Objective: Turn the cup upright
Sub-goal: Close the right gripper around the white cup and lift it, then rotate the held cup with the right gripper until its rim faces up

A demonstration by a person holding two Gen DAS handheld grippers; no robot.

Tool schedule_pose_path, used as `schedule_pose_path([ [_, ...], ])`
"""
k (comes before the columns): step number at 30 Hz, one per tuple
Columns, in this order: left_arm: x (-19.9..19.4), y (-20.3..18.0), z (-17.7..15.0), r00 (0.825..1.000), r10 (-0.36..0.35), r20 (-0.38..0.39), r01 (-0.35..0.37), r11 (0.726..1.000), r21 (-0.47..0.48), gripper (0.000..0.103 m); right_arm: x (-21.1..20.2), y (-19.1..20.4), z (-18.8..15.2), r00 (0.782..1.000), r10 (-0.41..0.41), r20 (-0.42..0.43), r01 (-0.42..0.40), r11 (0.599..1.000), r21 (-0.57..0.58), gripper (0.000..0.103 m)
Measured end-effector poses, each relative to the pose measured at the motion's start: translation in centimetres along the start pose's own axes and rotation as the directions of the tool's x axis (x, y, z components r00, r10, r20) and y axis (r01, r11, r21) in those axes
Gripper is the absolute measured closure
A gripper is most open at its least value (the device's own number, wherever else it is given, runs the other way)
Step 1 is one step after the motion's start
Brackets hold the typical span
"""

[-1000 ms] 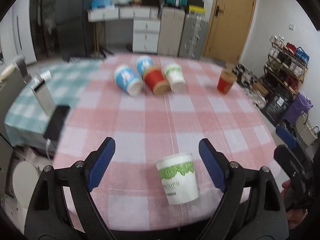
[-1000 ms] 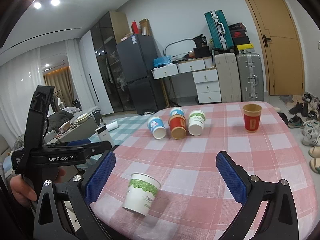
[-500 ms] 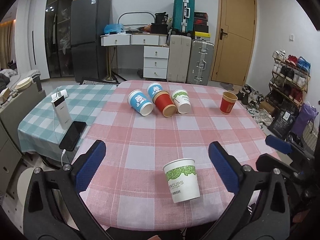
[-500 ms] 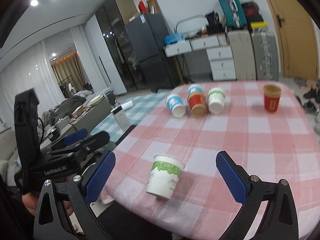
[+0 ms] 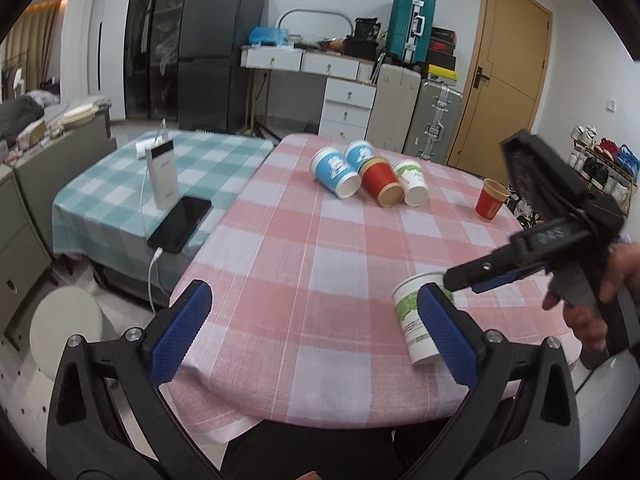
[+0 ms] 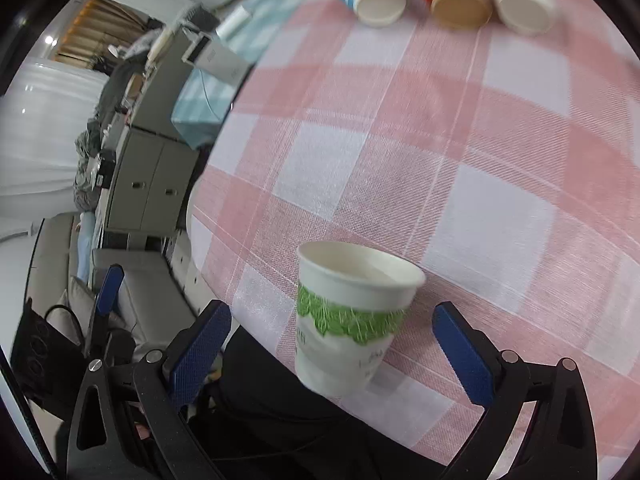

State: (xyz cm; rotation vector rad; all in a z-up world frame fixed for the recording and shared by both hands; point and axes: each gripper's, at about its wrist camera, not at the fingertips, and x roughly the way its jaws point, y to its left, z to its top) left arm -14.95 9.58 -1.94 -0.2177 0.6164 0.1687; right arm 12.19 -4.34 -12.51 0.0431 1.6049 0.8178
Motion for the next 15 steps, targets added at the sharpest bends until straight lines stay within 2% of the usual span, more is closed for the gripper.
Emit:
schedule_pose_path([
  [3,0.7,1.1,-0.6,1.000,0.007,-0.020,-0.007,1.000,-0.013,0.001,1.3,-0.1,1.7,0.997,-0.037,-0.072,0.040,0.998,0.040,0.001],
  [4,0.8,1.6,-0.8,1.000,0.006,-0.026,-0.007,1.000,-0.023,0.001,1.8,0.2,2.2,0.994,-0.054,-0.090,0.057,0.998,0.028,0.008],
  [5,1.0,1.8,-1.0,0.999,0.003,-0.033,-0.004,0.999,-0.034,0.001,2.0,0.6,2.6,0.992,-0.076,-0.105,0.078,0.997,0.018,0.027],
  [6,1.2,2.1,-1.1,0.999,0.001,-0.040,-0.003,0.999,-0.046,0.001,2.2,0.8,2.8,0.988,-0.098,-0.123,0.099,0.995,0.008,0.036],
  [10,2.0,3.1,-1.3,0.998,0.001,-0.062,-0.006,0.997,-0.081,0.001,1.4,1.1,2.3,0.987,-0.131,-0.098,0.130,0.991,-0.011,0.039],
  [13,2.6,3.5,-1.2,0.998,-0.006,-0.069,-0.001,0.995,-0.097,0.001,-0.2,0.4,1.5,0.996,-0.077,-0.038,0.077,0.997,-0.003,0.040],
  [15,2.8,3.5,-1.1,0.998,0.000,-0.064,-0.006,0.995,-0.095,0.001,-2.0,0.1,0.8,0.999,-0.032,0.043,0.033,0.999,-0.016,0.040],
])
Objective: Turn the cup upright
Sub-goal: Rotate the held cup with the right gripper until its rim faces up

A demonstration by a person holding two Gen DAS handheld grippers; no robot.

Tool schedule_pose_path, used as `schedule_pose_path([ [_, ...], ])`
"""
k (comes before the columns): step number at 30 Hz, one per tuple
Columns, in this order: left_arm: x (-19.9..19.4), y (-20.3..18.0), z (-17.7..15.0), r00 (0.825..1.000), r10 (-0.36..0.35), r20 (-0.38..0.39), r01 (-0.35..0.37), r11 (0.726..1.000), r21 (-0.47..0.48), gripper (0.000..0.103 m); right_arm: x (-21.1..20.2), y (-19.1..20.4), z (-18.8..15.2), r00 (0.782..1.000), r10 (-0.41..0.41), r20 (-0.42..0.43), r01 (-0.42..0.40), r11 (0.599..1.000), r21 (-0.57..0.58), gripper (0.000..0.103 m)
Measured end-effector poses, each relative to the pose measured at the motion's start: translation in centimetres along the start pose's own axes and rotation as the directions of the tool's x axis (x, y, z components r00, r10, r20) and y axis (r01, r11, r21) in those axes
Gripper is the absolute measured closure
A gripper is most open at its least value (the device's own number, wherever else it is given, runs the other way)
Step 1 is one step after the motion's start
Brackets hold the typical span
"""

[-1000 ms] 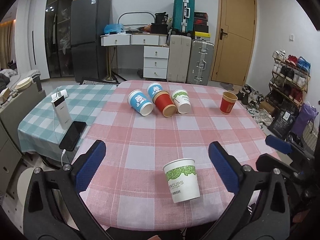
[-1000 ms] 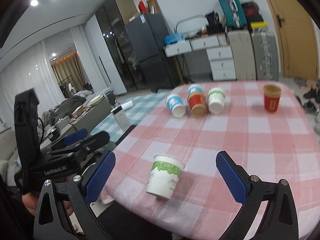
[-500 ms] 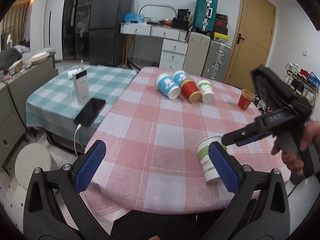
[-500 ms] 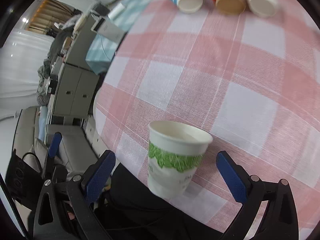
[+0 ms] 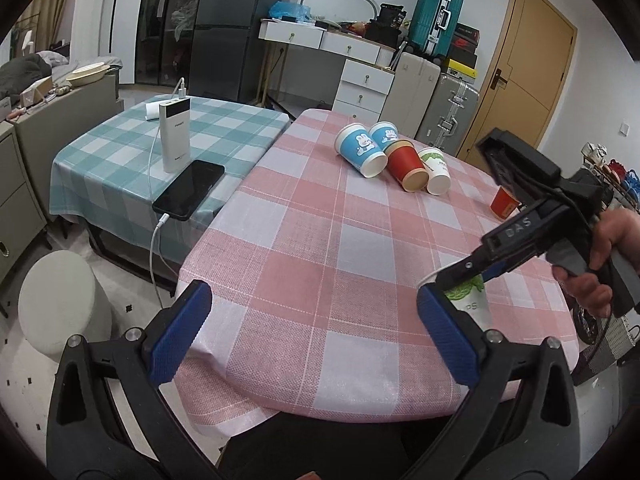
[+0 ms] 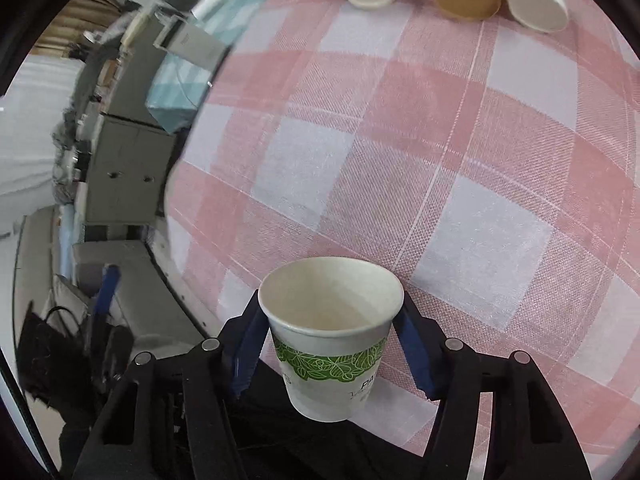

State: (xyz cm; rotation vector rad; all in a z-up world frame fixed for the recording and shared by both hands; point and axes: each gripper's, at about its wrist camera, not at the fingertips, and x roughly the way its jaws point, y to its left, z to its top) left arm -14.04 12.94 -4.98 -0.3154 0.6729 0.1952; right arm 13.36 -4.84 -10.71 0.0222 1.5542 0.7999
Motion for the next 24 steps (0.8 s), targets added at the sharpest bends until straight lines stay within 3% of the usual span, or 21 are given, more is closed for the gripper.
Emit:
schedule_pose_path([
  [3,0.4,-0.3,0.4,1.000,0.003,0.004,-0.003,1.000,0.010,0.001,-2.9,-1.2,-1.1,0.985,0.050,0.164,-0.049,0.999,-0.014,0.040],
  [6,0.8,-0.6,1.4,1.000,0.009,0.011,-0.009,1.000,0.016,0.001,-5.3,-2.7,-2.5,0.940,0.064,0.334,-0.057,0.998,-0.030,0.040],
  [8,1.2,-0.6,2.2,1.000,0.017,0.020,-0.017,1.000,0.005,0.001,-6.5,-3.8,-3.6,0.886,0.081,0.456,-0.069,0.997,-0.043,0.040],
  [10,1.4,-0.8,3.1,0.999,0.020,0.031,-0.019,1.000,-0.005,0.001,-7.7,-4.2,-6.0,0.765,-0.013,0.644,0.022,1.000,-0.005,0.040],
  [11,1.6,-1.0,3.5,0.999,0.021,0.034,-0.021,1.000,-0.003,0.001,-7.7,-4.1,-7.1,0.722,-0.043,0.691,0.067,0.998,-0.008,0.040],
  [15,2.7,-2.4,5.2,0.999,0.029,0.042,-0.029,0.999,0.018,0.001,-7.0,-2.6,-10.2,0.596,-0.162,0.786,0.254,0.967,0.006,0.040],
  [17,3.4,-3.1,6.0,0.999,0.017,0.045,-0.017,1.000,0.011,0.001,-6.8,-2.9,-11.0,0.535,-0.226,0.814,0.305,0.950,0.064,0.040],
  [21,5.4,-5.3,7.5,0.999,-0.005,0.038,0.004,1.000,0.021,0.001,-5.6,-3.3,-10.9,0.471,-0.289,0.833,0.385,0.917,0.101,0.040],
  [24,7.0,-7.4,8.1,0.999,-0.028,0.024,0.027,0.999,0.045,0.001,-4.7,-2.8,-10.9,0.444,-0.293,0.847,0.413,0.905,0.096,0.040],
])
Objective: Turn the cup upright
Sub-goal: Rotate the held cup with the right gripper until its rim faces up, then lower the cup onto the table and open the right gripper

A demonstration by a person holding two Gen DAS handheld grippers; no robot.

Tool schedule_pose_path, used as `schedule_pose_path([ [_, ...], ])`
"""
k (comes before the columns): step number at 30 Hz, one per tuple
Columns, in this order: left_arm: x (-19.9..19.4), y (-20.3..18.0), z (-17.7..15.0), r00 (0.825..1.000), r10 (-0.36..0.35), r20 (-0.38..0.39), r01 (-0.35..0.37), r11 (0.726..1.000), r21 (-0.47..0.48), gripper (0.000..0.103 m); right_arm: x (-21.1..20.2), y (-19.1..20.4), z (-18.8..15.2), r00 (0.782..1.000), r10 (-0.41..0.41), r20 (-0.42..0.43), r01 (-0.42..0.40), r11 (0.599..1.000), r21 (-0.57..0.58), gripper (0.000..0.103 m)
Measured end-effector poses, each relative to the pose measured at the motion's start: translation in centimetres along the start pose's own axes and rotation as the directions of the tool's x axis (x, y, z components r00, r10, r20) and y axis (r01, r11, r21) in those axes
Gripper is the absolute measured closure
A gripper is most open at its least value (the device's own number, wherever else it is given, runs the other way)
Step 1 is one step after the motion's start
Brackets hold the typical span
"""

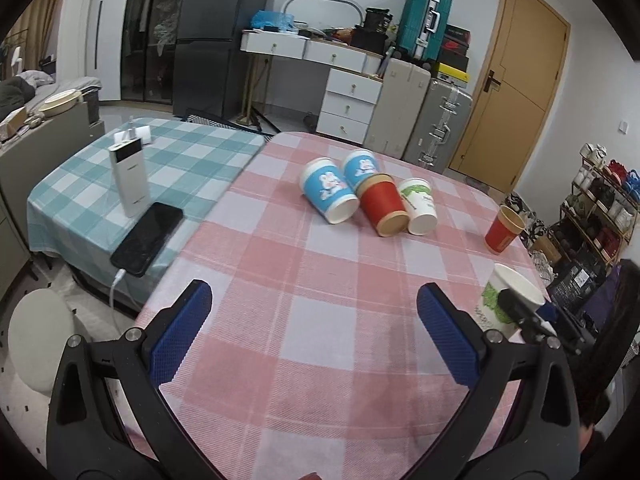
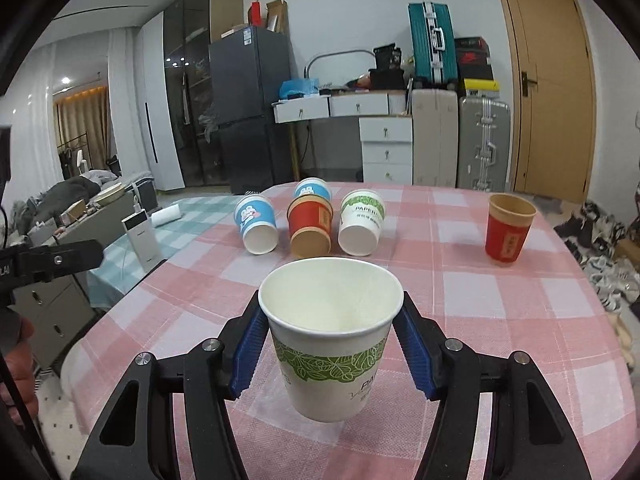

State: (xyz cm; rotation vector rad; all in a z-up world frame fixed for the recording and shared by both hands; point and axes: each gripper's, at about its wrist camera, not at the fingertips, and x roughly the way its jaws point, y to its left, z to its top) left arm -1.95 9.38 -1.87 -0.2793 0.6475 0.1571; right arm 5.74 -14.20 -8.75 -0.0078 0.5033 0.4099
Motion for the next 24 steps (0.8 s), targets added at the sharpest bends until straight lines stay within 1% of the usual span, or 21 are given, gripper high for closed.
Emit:
schedule_pose_path([
  [2,1.0,-1.3,0.1,1.000,0.002,-0.015,-0.001,1.000,0.023,0.000,0.5,0.7,-0.3,0.999,-0.037,-0.004,0.037,0.999,-0.040,0.040],
  [5,2.2,-2.4,0.0,0.999,-0.005,-0.038,0.007,0.999,0.040,0.000,1.4,0.5,-0.7,0.998,-0.042,-0.039,0.040,0.998,-0.042,0.040],
  [7,2.7,-2.7,-0.1,0.999,-0.004,-0.046,0.006,0.999,0.052,0.000,1.8,0.1,-1.0,0.998,-0.010,-0.069,0.009,1.000,-0.019,0.040],
  [9,3.2,-2.9,-0.2,0.998,0.004,-0.056,-0.001,0.998,0.056,0.000,1.8,-0.2,-1.3,0.997,0.006,-0.081,-0.007,1.000,-0.009,0.040],
  [15,3.9,-2.7,-0.5,0.997,-0.004,-0.078,0.007,0.999,0.045,0.001,0.8,0.5,-2.1,0.995,0.007,-0.100,-0.013,0.998,-0.061,0.039],
  [17,3.9,-2.6,-0.6,0.997,-0.002,-0.080,0.006,0.999,0.048,0.000,0.4,0.7,-2.4,0.993,0.032,-0.117,-0.041,0.997,-0.071,0.038],
  [20,4.0,-2.7,-0.8,0.996,-0.006,-0.092,0.011,0.998,0.056,0.000,-0.1,0.7,-2.6,0.990,0.041,-0.133,-0.050,0.996,-0.067,0.036],
  [22,3.8,-2.8,-0.9,0.996,-0.013,-0.093,0.018,0.998,0.054,0.000,0.0,0.8,-2.7,0.984,0.059,-0.167,-0.072,0.995,-0.070,0.036],
  [24,3.5,-2.8,-0.9,0.996,-0.011,-0.085,0.016,0.998,0.056,0.001,0.0,0.9,-2.8,0.981,0.055,-0.186,-0.070,0.995,-0.075,0.026],
])
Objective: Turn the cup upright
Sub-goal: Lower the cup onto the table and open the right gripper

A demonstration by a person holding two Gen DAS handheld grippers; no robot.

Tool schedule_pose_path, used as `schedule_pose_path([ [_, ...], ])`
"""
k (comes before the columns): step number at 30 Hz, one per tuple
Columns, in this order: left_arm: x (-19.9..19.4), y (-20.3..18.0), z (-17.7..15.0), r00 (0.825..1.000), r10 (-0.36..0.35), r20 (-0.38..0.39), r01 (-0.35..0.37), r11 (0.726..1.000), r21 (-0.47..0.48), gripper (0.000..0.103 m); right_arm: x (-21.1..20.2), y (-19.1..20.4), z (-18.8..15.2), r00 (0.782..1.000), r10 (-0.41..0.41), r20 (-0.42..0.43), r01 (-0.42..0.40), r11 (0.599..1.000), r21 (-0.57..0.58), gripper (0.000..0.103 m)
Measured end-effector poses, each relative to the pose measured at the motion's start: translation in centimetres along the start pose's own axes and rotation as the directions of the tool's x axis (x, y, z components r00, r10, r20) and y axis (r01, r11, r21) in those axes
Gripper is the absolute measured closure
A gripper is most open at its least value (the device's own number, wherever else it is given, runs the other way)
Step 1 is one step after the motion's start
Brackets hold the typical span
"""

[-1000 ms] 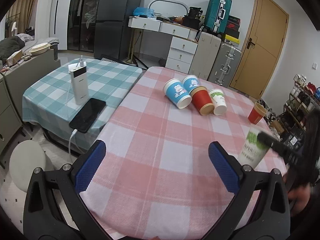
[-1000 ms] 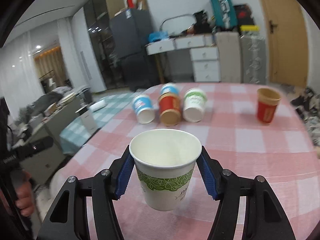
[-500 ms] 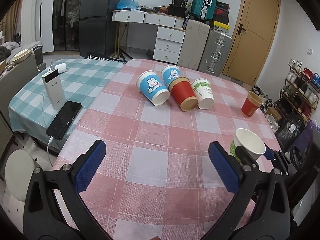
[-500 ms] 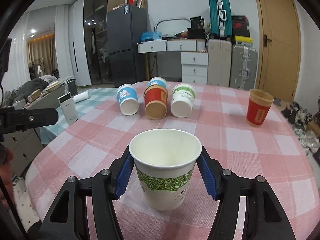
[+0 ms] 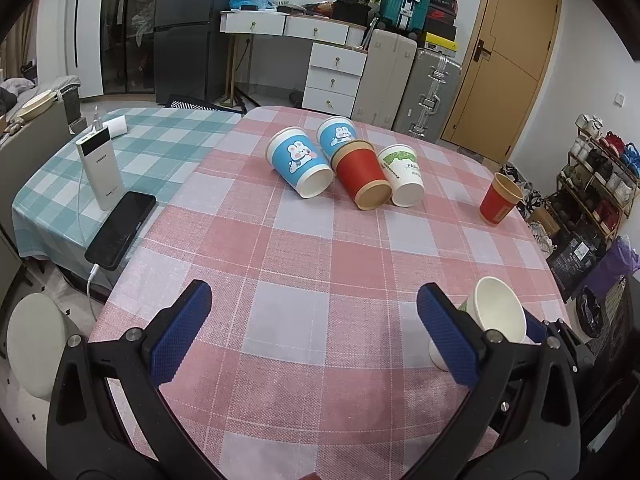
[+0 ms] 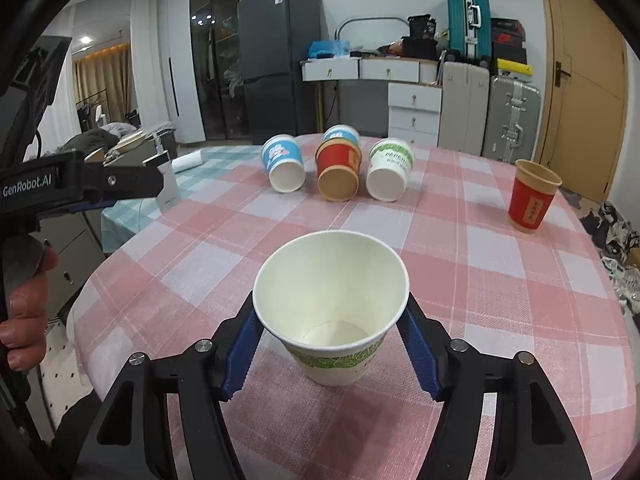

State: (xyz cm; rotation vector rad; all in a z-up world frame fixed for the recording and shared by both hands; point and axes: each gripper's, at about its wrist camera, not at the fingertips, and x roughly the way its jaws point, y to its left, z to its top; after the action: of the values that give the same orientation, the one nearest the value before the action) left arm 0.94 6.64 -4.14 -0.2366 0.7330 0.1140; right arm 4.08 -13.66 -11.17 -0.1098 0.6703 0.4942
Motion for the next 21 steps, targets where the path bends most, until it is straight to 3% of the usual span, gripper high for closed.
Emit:
schedule_pose_path([
  [1,-0.1,-0.1,0.0,1.000,0.002,0.001,-0.002,1.000,0.002,0.001,-0.1,0.1,-0.1,1.000,0.001,-0.004,-0.001,1.000,-0.005,0.010],
  [2,-0.1,-0.1,0.0,1.000,0.000,0.000,0.000,1.000,0.003,0.000,-0.5,0.2,-0.2,1.000,0.005,0.006,-0.005,1.000,-0.008,0.005],
  [8,-1.1,-0.6,-0.2,1.000,-0.010,0.002,0.010,1.000,0.016,0.000,-2.9,0.3,-0.8,0.999,0.033,0.026,-0.032,0.999,-0.025,0.005],
  [14,-2.1,-1.8,-0.5,1.000,-0.022,0.013,0.021,0.999,0.042,0.000,-7.8,-1.6,0.2,0.987,0.070,0.146,-0.080,0.995,0.062,0.000],
  [21,-3.5,-3.8,-0.7,0.999,-0.048,0.025,0.045,0.995,0.088,0.000,-12.3,-3.3,1.6,0.969,0.059,0.239,-0.098,0.983,0.157,0.000],
])
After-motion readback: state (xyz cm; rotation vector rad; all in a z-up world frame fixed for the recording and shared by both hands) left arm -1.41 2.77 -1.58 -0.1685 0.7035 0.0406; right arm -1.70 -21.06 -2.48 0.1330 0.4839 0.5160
